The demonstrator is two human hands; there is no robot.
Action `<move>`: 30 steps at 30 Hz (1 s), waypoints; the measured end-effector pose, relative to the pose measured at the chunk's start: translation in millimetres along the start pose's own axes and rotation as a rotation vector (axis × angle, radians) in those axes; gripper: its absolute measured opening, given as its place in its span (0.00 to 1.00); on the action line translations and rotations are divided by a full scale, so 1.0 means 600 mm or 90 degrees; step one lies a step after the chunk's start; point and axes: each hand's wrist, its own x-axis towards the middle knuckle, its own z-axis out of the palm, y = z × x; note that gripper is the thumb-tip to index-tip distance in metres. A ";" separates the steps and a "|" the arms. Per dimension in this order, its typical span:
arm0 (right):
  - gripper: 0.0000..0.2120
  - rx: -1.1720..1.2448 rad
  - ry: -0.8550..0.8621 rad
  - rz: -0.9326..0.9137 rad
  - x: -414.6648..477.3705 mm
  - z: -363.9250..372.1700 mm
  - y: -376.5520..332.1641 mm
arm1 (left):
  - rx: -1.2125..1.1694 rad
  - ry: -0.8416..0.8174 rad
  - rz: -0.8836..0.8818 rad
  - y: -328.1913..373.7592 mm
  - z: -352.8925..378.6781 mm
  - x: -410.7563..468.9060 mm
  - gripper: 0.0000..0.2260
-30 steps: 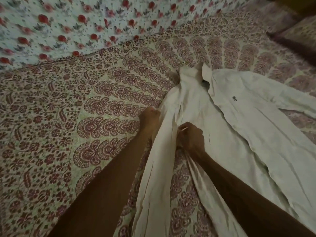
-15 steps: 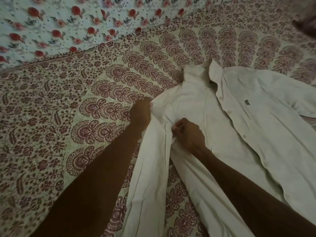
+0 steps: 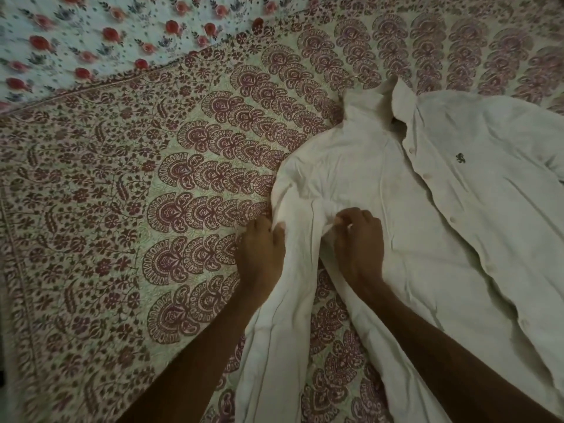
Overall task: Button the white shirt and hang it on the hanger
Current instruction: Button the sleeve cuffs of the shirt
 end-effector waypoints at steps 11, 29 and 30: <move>0.11 -0.216 -0.078 0.012 -0.045 0.017 -0.014 | -0.126 -0.143 -0.173 -0.101 -0.030 0.112 0.22; 0.06 0.105 -0.679 0.139 -0.157 0.039 -0.076 | -0.224 -0.179 -0.232 -0.158 -0.073 -0.108 0.20; 0.06 0.113 -0.701 0.150 -0.174 0.044 -0.078 | -0.252 -0.230 -0.264 -0.175 -0.073 -0.101 0.19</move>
